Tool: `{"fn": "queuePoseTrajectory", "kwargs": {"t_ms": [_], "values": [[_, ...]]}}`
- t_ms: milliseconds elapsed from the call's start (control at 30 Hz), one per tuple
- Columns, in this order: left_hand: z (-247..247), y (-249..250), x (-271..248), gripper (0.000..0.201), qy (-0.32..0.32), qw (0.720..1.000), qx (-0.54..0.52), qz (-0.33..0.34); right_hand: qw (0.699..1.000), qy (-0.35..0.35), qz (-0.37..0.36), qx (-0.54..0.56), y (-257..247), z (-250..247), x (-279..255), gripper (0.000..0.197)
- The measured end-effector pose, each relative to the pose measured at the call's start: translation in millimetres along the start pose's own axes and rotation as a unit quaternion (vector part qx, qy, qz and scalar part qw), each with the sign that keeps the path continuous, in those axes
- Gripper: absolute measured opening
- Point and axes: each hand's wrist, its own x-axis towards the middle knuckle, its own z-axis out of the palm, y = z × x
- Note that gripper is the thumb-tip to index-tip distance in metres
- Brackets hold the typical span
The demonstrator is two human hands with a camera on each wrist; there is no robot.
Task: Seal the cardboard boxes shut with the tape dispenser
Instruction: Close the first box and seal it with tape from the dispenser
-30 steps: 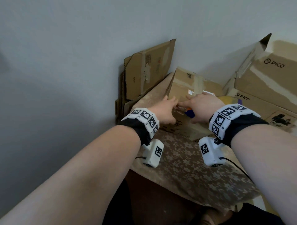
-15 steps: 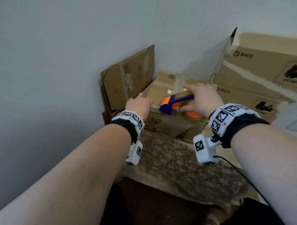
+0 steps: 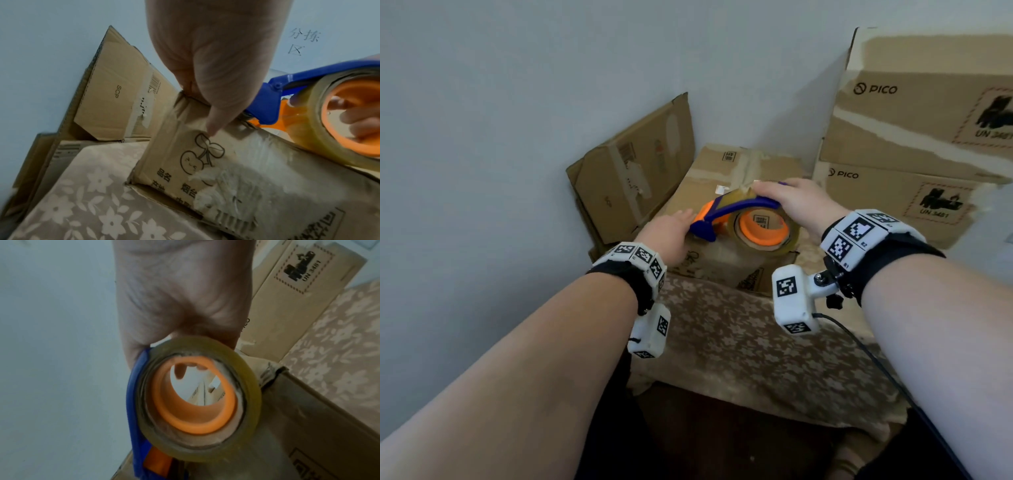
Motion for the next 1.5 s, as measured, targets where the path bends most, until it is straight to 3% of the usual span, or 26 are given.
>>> {"fn": "queuePoseTrajectory", "kwargs": {"t_ms": [167,333,633,1033,1133,1267,1500], "values": [[4,-5,6,0.074,-0.004,1.000,0.016,0.000,1.000,-0.013,-0.018,0.017,3,-6,-4,0.033],[0,-2,9,0.081,-0.022,0.998,0.051,0.009,0.998,-0.043,-0.047,0.004,6,-13,-10,0.028],[3,1,11,0.083,-0.035,0.995,0.086,0.022,0.995,-0.030,-0.042,-0.085,23,-77,-14,0.036],[0,25,13,0.089,-0.104,0.990,0.092,-0.009,0.992,-0.036,-0.052,-0.110,33,-70,-14,0.030],[3,45,17,0.090,-0.092,0.993,0.078,0.000,0.993,-0.032,-0.041,-0.103,35,-72,-15,0.029],[12,69,24,0.087,-0.051,0.996,0.049,0.061,0.992,-0.031,-0.034,-0.116,37,-74,-15,0.032],[18,56,23,0.080,-0.024,0.997,0.016,0.075,0.997,-0.026,-0.010,-0.077,34,-63,-11,0.043]]}}
